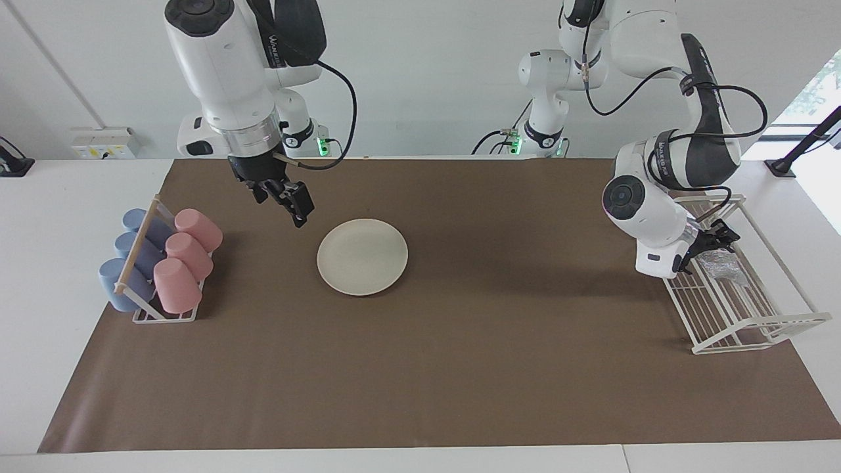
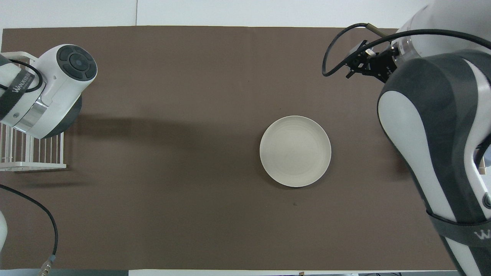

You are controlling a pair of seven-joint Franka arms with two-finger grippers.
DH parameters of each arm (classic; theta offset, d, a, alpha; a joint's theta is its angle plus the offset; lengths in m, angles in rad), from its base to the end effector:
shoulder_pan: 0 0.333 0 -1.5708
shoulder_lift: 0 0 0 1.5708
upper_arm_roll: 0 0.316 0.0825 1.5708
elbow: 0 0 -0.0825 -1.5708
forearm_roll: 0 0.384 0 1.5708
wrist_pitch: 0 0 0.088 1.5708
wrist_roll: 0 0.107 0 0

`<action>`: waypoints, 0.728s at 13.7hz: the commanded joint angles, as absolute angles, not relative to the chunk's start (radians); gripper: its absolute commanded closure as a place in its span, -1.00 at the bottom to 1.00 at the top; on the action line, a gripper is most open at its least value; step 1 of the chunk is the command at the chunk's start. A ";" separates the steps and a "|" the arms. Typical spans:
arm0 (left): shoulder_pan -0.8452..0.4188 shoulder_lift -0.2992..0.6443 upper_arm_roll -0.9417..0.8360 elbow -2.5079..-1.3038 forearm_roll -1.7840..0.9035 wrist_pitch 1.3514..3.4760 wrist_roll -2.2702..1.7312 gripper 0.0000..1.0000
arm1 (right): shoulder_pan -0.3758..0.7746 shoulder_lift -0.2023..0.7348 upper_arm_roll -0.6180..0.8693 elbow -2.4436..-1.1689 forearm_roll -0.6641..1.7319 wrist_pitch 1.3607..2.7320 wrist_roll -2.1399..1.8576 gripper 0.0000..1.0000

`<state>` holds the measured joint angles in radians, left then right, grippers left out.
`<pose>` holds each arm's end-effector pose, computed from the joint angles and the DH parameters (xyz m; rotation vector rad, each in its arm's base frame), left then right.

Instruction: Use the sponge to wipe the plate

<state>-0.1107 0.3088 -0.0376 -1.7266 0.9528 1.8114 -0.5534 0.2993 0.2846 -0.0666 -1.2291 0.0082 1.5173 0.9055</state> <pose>0.6358 -0.0245 0.4173 -2.2407 -0.0580 -0.1332 0.6159 0.1540 0.6110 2.9609 -1.0301 0.0144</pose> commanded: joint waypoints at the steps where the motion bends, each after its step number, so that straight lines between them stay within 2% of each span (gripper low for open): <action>1: -0.091 0.321 -0.040 -1.721 0.974 1.859 -0.561 -0.08 | 0.350 0.313 -0.063 -1.164 0.015 1.462 1.039 -1.00; 3: -0.091 0.321 -0.038 -1.724 0.977 1.873 -0.563 0.71 | 0.377 0.304 -0.064 -1.167 0.090 1.447 1.213 -1.00; 4: -0.091 0.321 -0.040 -1.724 0.977 1.873 -0.561 1.00 | 0.377 0.304 -0.066 -1.170 0.133 1.447 1.276 -1.00; 10: -0.092 0.328 -0.043 -1.674 0.971 1.861 -0.542 1.00 | 0.414 0.296 -0.064 -1.178 0.143 1.453 1.350 -1.00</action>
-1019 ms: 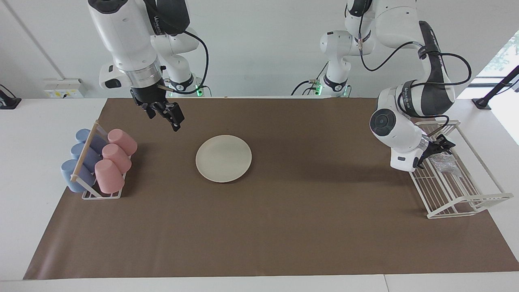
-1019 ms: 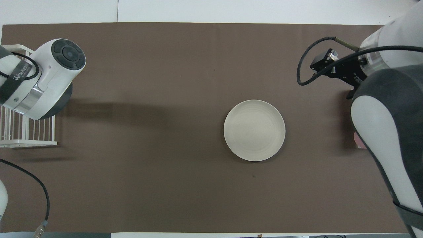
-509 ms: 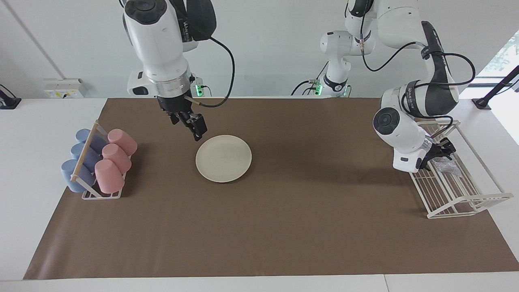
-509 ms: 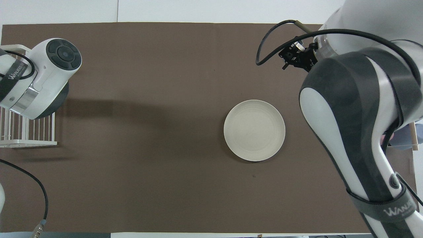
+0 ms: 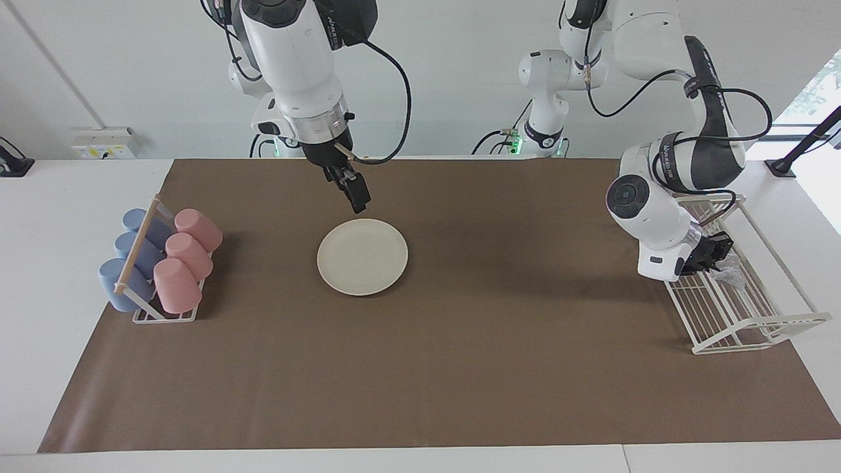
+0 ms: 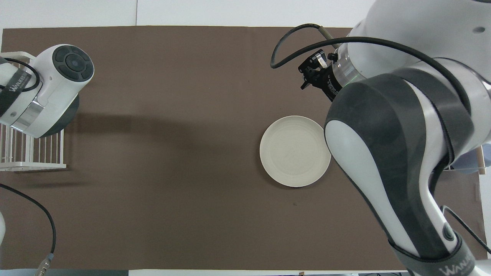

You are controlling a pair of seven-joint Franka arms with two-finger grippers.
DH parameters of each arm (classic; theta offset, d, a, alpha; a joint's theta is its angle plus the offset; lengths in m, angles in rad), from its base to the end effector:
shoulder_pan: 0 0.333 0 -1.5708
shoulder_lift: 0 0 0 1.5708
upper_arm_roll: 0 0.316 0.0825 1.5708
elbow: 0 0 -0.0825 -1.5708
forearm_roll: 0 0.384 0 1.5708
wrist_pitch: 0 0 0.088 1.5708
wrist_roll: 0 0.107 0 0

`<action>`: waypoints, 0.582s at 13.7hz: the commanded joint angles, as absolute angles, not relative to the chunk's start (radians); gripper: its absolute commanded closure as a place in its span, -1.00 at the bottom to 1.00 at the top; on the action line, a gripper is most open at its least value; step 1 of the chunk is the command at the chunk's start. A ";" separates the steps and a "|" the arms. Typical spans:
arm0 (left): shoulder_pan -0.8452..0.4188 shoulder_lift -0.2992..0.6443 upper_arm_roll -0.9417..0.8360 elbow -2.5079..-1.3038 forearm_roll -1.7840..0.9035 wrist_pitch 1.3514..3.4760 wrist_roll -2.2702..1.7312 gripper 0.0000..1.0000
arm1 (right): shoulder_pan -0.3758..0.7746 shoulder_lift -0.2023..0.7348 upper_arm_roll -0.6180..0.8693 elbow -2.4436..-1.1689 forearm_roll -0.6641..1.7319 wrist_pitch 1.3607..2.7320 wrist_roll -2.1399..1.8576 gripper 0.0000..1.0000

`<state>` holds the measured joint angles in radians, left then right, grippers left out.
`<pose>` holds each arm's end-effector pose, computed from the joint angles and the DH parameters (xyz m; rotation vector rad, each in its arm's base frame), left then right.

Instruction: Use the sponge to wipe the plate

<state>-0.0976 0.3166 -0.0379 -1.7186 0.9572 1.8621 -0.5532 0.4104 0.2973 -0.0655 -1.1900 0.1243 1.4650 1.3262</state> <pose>0.6428 -0.0217 0.4175 -2.2592 -0.0453 -0.1781 0.5880 0.2342 0.6172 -2.7310 1.4337 0.1424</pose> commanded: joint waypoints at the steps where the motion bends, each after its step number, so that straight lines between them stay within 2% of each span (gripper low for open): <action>1: -0.095 0.321 -0.044 -1.646 0.954 1.846 -0.516 1.00 | 0.426 0.293 -0.064 -1.184 0.143 1.454 1.373 -1.00; 6: -0.103 0.310 -0.046 -1.416 0.548 1.627 -0.394 1.00 | 0.454 0.278 -0.063 -1.209 0.147 1.456 1.449 -1.00; 8: -0.094 0.289 -0.043 -1.378 0.325 1.571 -0.396 1.00 | 0.454 0.273 -0.043 -1.212 0.147 1.457 1.476 -1.00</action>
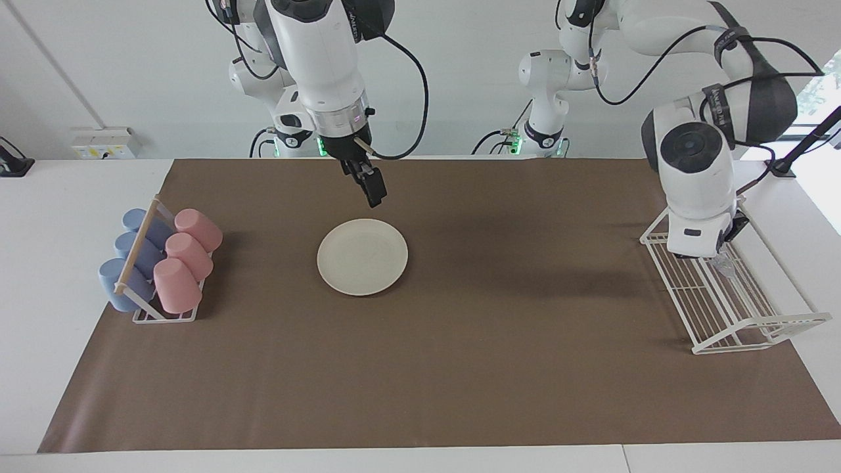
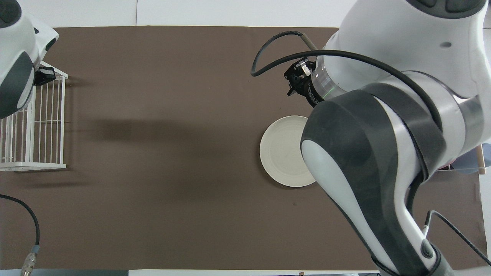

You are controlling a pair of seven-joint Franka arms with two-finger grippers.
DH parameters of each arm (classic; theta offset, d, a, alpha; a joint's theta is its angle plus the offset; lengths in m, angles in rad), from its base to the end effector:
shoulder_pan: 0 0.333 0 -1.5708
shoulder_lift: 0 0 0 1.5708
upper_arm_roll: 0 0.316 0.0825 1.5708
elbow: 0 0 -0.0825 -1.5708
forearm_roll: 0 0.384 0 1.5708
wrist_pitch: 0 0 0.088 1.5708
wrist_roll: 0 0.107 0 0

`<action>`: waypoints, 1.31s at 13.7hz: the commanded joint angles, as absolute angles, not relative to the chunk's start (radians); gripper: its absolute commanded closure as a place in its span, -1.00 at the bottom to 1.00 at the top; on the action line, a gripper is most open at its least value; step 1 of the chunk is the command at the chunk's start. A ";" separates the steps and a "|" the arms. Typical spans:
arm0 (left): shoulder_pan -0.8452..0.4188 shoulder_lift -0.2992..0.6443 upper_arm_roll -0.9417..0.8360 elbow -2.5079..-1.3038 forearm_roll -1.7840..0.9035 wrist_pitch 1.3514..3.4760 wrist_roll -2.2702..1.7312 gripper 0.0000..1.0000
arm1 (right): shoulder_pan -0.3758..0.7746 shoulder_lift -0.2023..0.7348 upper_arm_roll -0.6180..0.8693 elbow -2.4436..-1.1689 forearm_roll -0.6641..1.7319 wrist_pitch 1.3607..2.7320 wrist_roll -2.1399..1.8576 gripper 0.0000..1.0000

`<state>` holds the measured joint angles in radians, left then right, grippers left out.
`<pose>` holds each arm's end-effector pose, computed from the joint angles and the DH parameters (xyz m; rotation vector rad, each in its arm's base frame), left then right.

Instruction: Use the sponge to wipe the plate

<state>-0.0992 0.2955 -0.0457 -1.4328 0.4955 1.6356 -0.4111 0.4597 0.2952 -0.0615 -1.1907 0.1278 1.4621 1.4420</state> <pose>0.6434 -0.0414 0.5294 -2.6405 -0.2804 -0.0602 0.5739 0.2648 0.6180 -2.6901 1.5206 0.1565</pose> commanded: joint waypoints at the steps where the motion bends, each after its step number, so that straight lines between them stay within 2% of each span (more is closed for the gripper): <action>1: -0.089 0.260 -0.031 -1.378 0.196 1.568 -0.397 1.00 | 0.454 0.272 -0.043 -1.213 0.147 1.457 1.477 -1.00; 4: -0.035 0.206 -0.028 -1.382 -0.171 1.560 -0.403 1.00 | 0.456 0.270 -0.040 -1.220 0.147 1.454 1.503 -1.00; 6: -0.017 0.192 -0.028 -1.400 -0.357 1.539 -0.410 1.00 | 0.495 0.265 -0.034 -1.221 0.146 1.456 1.587 -1.00; 8: -0.014 0.149 -0.028 -1.488 -0.536 1.554 -0.407 1.00 | 0.528 0.261 -0.034 -1.232 0.146 1.465 1.660 -1.00; 11: -0.020 0.051 -0.026 -1.693 -0.782 1.676 -0.352 1.00 | 0.540 0.249 -0.034 -1.252 0.146 1.465 1.667 -1.00; 14: -0.032 -0.107 -0.031 -2.024 -1.071 1.822 -0.087 1.00 | 0.580 0.245 -0.034 -1.259 0.143 1.502 1.802 -1.00; 15: -0.040 -0.129 -0.031 -2.089 -1.153 1.825 -0.004 1.00 | 0.594 0.236 -0.034 -1.282 0.144 1.529 1.836 -1.00; 18: -0.081 -0.137 -0.032 -2.161 -1.313 1.821 0.124 1.00 | 0.644 0.186 -0.034 -1.392 0.146 1.612 1.917 -1.00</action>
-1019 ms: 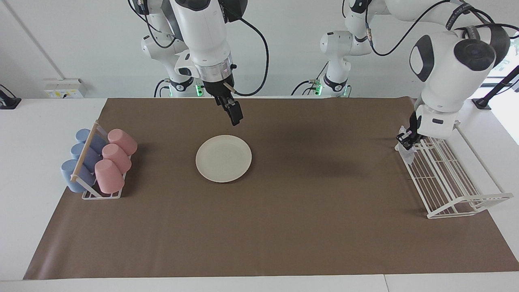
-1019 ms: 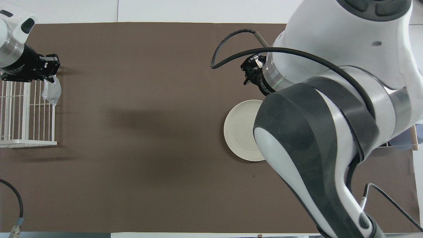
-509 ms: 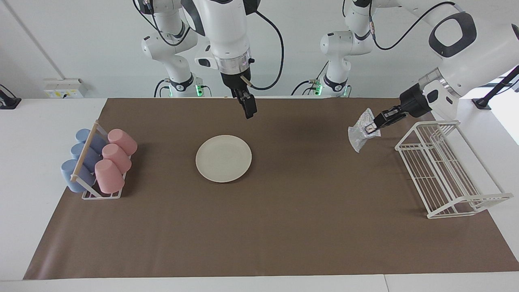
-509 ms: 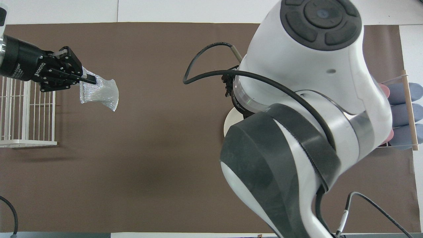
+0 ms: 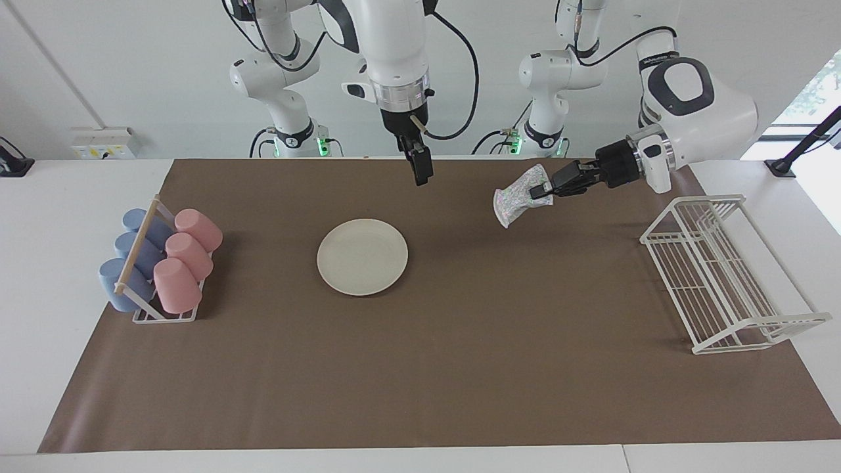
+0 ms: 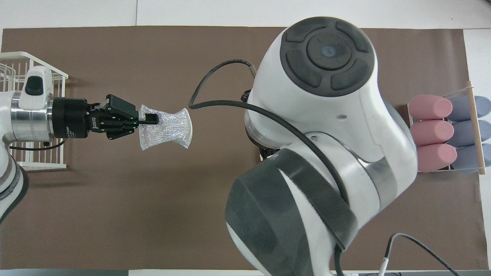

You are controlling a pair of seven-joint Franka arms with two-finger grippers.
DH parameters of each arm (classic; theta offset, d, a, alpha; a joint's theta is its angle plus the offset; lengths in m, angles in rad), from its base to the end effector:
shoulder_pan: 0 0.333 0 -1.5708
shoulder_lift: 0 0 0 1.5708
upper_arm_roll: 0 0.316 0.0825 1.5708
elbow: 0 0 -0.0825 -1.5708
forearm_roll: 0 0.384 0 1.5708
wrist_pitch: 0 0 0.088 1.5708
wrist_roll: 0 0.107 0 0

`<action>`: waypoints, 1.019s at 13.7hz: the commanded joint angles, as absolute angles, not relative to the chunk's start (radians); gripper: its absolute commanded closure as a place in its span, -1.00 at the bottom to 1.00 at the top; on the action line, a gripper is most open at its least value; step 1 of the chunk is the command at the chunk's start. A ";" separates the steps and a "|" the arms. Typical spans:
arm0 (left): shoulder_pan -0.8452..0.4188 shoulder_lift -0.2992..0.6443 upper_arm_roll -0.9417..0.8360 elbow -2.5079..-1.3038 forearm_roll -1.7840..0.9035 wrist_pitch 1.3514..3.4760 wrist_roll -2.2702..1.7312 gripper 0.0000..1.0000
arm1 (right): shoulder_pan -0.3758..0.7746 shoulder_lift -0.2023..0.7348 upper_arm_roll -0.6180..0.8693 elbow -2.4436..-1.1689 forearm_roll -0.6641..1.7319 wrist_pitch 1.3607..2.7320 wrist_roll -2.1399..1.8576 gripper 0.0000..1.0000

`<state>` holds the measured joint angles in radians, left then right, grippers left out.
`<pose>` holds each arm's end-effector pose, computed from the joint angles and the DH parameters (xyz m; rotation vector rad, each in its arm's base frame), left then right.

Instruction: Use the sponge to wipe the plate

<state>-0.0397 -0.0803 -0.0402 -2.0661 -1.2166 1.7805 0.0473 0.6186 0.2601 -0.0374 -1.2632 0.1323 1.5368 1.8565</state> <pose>0.5205 -0.1234 0.5039 1.9642 0.2935 -0.2201 0.5167 0.3609 0.6129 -2.4825 1.8264 0.1703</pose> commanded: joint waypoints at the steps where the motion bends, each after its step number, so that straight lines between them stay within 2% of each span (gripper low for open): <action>1: -0.092 -0.141 -0.031 -2.190 -1.363 1.819 0.182 1.00 | 0.667 0.181 -0.034 -1.419 0.147 1.653 1.962 -1.00; 5: -0.095 -0.169 -0.032 -2.302 -1.492 1.761 0.345 1.00 | 0.715 0.190 -0.029 -1.450 0.149 1.778 2.086 -1.00; 9: -0.103 -0.155 -0.032 -2.341 -1.534 1.712 0.403 1.00 | 0.736 0.190 -0.031 -1.497 0.207 1.864 2.109 -1.00; 14: -0.118 -0.152 -0.031 -2.342 -1.542 1.709 0.407 1.00 | 0.756 0.146 -0.029 -1.623 0.212 1.997 2.102 -1.00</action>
<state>-0.0974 -0.1304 -0.0432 -2.3149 -1.5150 1.7140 0.3875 0.7567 0.2022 -0.0345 -1.5351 0.1904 1.9388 2.0918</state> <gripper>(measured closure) 0.947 0.000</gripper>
